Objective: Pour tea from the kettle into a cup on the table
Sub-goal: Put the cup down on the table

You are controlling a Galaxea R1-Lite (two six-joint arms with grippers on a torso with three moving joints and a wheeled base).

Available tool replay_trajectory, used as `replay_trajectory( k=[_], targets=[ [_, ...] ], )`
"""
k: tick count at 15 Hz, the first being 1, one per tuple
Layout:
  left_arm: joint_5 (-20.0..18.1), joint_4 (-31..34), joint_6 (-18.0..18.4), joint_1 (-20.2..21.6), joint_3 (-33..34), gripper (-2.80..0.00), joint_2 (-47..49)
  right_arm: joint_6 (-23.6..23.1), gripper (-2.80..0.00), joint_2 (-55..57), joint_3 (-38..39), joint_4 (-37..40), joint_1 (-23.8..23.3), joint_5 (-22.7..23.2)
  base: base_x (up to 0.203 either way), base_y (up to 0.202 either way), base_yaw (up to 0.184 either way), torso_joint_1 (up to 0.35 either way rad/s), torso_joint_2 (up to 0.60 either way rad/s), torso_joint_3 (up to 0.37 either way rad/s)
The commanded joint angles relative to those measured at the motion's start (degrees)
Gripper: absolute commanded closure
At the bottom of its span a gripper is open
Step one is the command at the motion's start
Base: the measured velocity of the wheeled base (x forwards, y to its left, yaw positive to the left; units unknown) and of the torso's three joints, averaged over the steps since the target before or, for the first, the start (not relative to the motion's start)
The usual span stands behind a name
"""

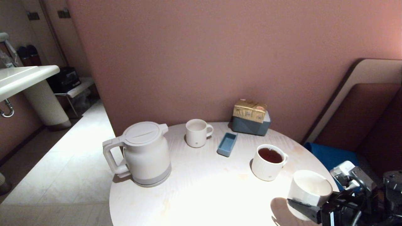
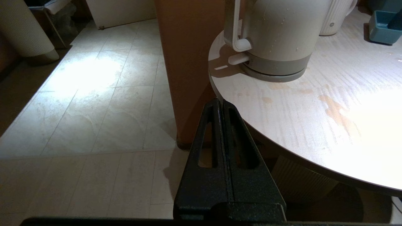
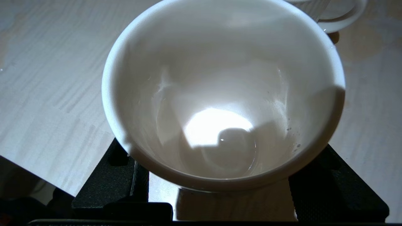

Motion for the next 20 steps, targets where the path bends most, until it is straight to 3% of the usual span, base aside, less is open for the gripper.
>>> replay_trajectory(
  k=[1, 5, 20],
  targets=[
    [0.0, 0.0, 0.0, 0.0, 0.0, 0.0, 0.1, -0.3, 0.0, 6.3, 0.1, -1.4, 0.2, 0.1, 0.0, 0.0, 0.0, 0.0, 0.0, 0.0],
    [0.0, 0.0, 0.0, 0.0, 0.0, 0.0, 0.1, -1.3, 0.0, 16.0, 0.7, -15.0, 1.8, -0.1, 0.0, 0.0, 0.0, 0.0, 0.0, 0.0],
    [0.0, 0.0, 0.0, 0.0, 0.0, 0.0, 0.1, -1.2, 0.0, 23.2, -2.7, -16.3, 3.5, -0.5, 0.0, 0.0, 0.0, 0.0, 0.0, 0.0]
  ],
)
